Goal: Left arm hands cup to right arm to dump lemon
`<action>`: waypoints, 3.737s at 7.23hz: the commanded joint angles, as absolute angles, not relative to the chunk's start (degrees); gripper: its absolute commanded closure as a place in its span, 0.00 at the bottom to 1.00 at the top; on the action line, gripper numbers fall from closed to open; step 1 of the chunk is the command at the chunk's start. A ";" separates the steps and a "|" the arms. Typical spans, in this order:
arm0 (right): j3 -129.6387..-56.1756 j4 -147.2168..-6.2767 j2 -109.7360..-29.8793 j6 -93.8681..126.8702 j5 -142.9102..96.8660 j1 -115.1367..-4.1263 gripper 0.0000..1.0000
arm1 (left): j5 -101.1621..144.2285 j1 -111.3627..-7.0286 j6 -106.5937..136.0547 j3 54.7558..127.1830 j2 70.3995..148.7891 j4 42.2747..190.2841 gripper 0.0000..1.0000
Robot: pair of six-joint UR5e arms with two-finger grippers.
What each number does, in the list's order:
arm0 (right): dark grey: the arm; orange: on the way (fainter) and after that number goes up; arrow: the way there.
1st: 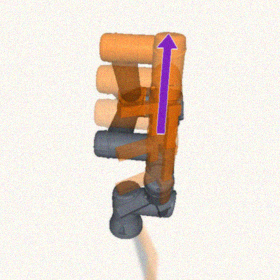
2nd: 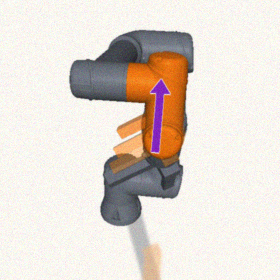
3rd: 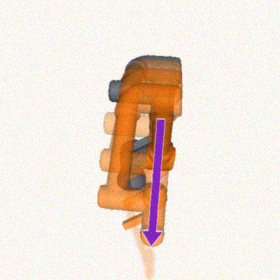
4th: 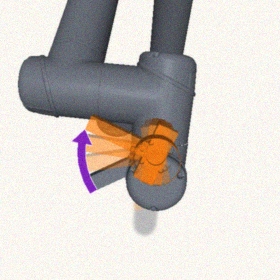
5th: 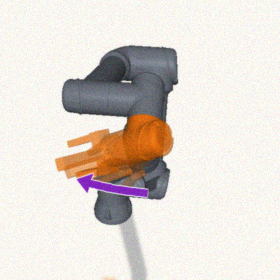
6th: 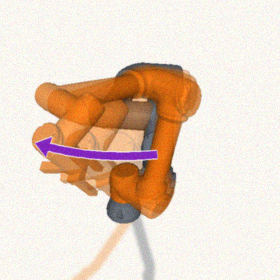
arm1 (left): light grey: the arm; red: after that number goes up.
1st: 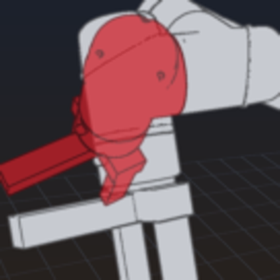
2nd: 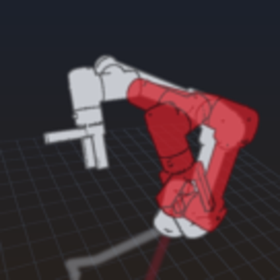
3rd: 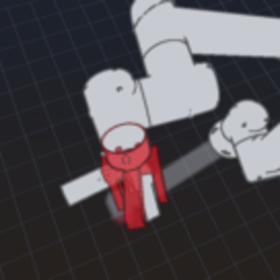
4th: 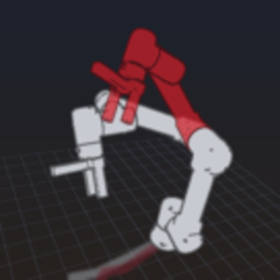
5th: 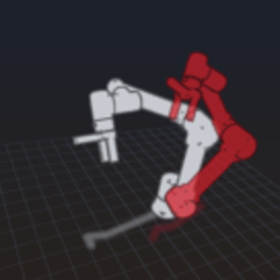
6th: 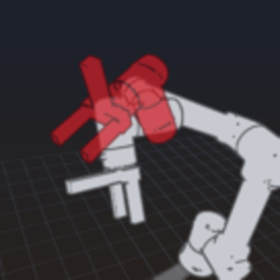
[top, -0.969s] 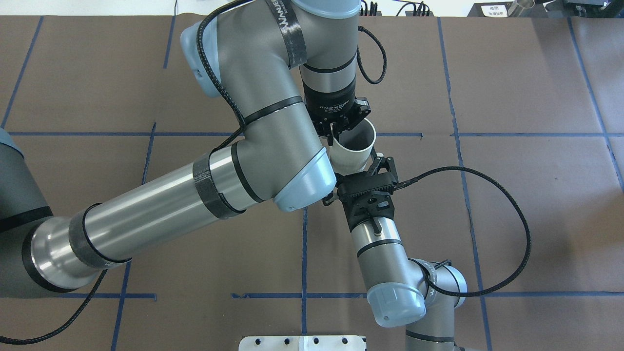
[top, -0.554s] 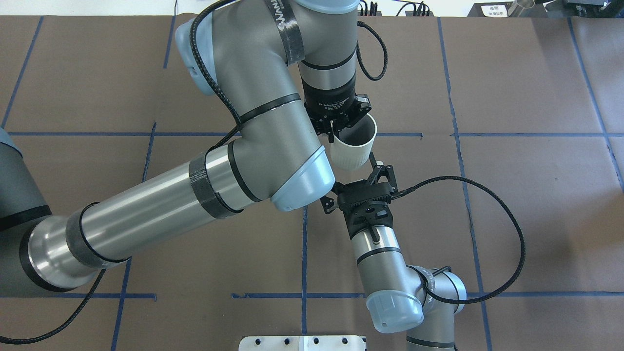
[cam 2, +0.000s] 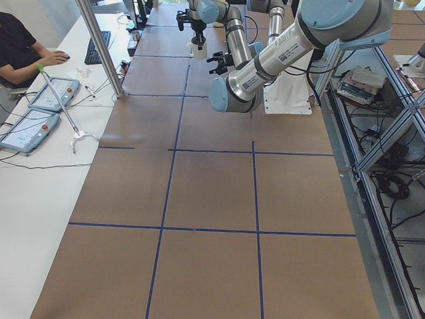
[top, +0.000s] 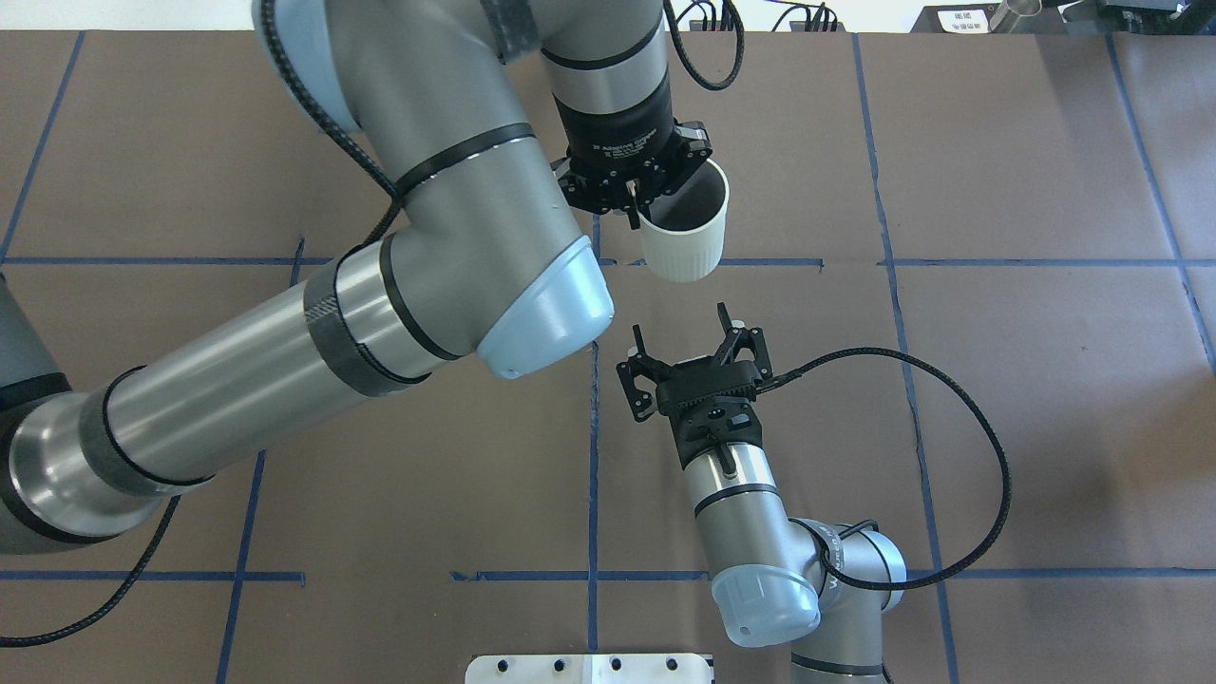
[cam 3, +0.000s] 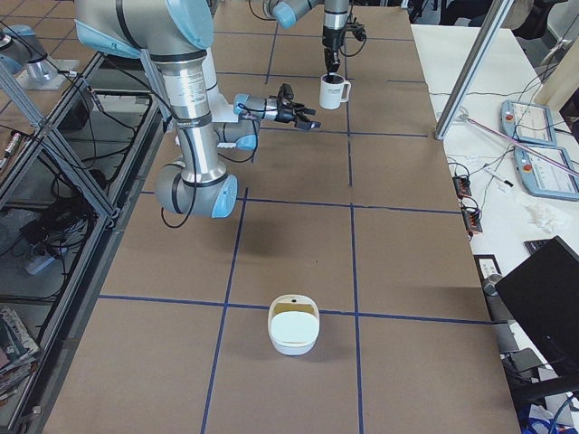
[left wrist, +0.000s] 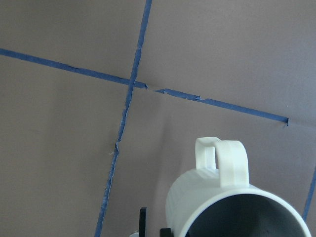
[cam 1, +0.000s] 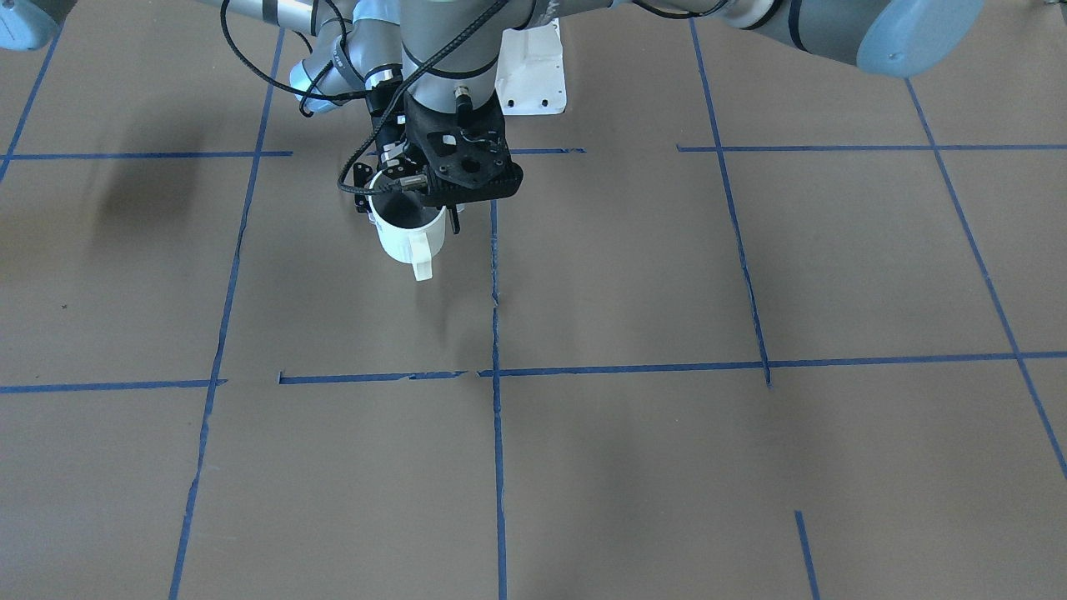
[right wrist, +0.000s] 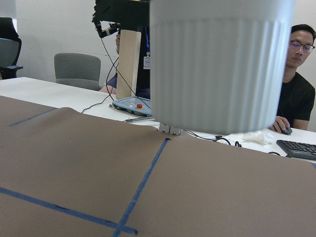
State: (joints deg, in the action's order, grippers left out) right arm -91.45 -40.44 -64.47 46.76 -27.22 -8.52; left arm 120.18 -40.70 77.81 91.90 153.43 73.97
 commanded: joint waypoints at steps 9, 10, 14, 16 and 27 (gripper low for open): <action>-109.03 -40.78 -86.61 46.58 -70.99 -35.27 0.00 | 120.14 -46.74 60.09 116.60 116.50 81.56 1.00; -110.55 -41.04 -90.92 45.71 -83.02 -42.99 0.00 | 120.23 -48.50 55.85 118.02 112.10 82.00 1.00; -110.48 -53.82 -98.61 27.79 -125.42 -73.59 0.00 | 125.84 -62.01 33.55 116.73 97.77 84.46 1.00; -110.65 -62.19 -99.23 23.13 -135.21 -78.38 0.00 | 128.13 -63.89 31.99 112.61 94.50 84.81 1.00; -112.59 -62.40 -101.51 23.12 -136.93 -78.57 0.00 | 131.31 -63.72 36.56 98.70 86.84 109.25 0.63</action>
